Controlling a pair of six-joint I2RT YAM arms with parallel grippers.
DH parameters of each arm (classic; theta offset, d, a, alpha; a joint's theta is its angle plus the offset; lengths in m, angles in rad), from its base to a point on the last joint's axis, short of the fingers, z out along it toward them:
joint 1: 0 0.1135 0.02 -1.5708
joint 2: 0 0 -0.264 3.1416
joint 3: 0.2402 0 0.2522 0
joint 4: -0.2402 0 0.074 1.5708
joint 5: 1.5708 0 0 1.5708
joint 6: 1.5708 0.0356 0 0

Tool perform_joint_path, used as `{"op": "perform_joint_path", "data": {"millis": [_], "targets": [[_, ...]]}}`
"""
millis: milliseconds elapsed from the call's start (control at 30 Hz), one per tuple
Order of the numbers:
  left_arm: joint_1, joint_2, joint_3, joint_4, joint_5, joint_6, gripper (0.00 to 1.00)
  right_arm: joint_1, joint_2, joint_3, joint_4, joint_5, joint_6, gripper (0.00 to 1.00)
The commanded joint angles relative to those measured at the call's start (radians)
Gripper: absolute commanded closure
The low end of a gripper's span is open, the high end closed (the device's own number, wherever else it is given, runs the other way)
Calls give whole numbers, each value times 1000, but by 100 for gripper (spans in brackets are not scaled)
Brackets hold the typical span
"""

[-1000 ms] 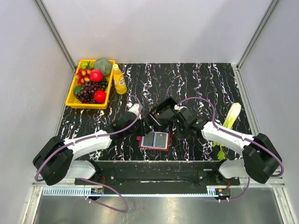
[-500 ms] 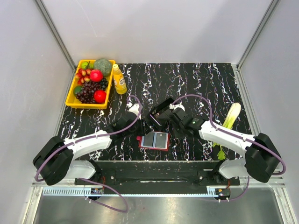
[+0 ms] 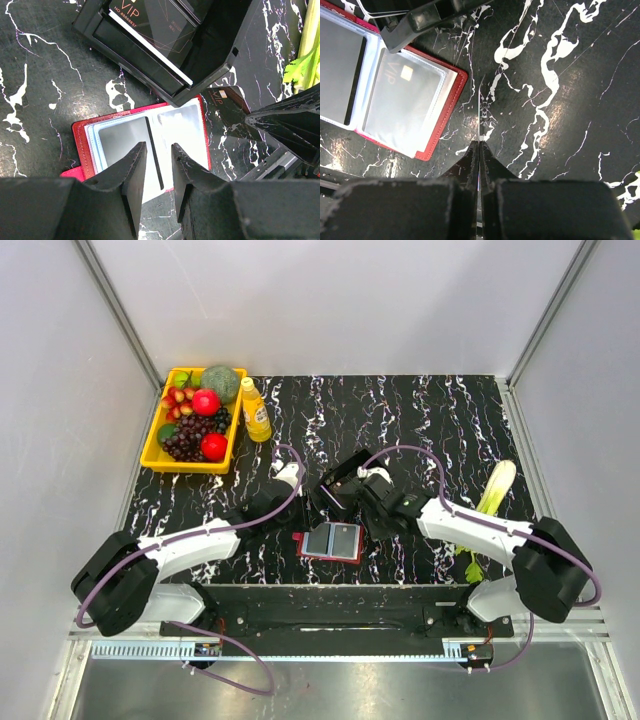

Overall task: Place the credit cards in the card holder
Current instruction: Turn over the card slot in the card holder.

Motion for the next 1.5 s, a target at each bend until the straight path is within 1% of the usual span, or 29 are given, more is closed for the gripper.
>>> {"op": "perform_joint_path", "data": {"millis": [0,300,467,567,667,733,833,900,1000,1067,1167,1267,1367,1467], "targets": [[1,0,38,36,-14,9,69,10,48,-4,15,12,17,97],[3,0,42,33,-14,13,69,10,57,1,9,52,29,97],[5,3,42,31,-8,17,69,11,91,13,4,35,25,100],[4,4,34,30,-8,17,69,10,83,16,0,41,31,100],[6,-3,26,13,-17,26,69,10,21,28,-22,53,41,100],[6,-8,9,8,-21,33,68,10,-58,30,-24,53,49,100],[8,-6,-4,-7,-15,43,68,8,-139,17,-17,26,74,100],[9,1,-17,-7,0,43,68,10,-185,-10,7,4,101,100],[9,10,-34,-2,34,33,69,10,-230,-65,90,-42,140,100],[8,20,-40,1,50,30,67,10,-240,-102,143,-66,153,100],[9,59,-26,-22,44,30,67,8,-231,-127,185,-91,161,100],[8,79,-23,-36,11,24,62,10,-219,-137,217,-121,164,100],[8,95,-8,-70,-24,26,61,10,-214,-148,257,-141,173,100],[8,101,-8,-74,-25,24,61,10,-214,-154,268,-146,172,100]]}}
